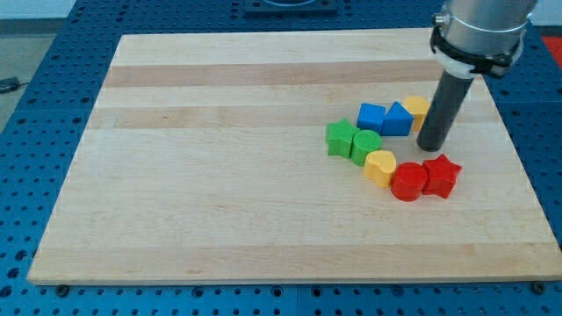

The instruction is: Slightly move the blue triangle and green circle

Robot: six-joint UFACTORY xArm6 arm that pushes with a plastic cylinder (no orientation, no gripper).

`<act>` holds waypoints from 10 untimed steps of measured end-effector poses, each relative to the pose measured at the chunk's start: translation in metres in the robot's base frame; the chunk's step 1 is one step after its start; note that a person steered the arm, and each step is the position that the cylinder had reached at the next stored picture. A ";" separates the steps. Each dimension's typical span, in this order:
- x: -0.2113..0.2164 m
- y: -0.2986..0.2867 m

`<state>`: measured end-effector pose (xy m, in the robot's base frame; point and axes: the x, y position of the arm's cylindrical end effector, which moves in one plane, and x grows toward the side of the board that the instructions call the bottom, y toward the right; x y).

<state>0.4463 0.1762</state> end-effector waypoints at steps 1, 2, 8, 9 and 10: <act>-0.003 -0.017; -0.010 -0.029; -0.015 -0.039; -0.003 -0.039; -0.001 -0.043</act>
<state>0.4455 0.1336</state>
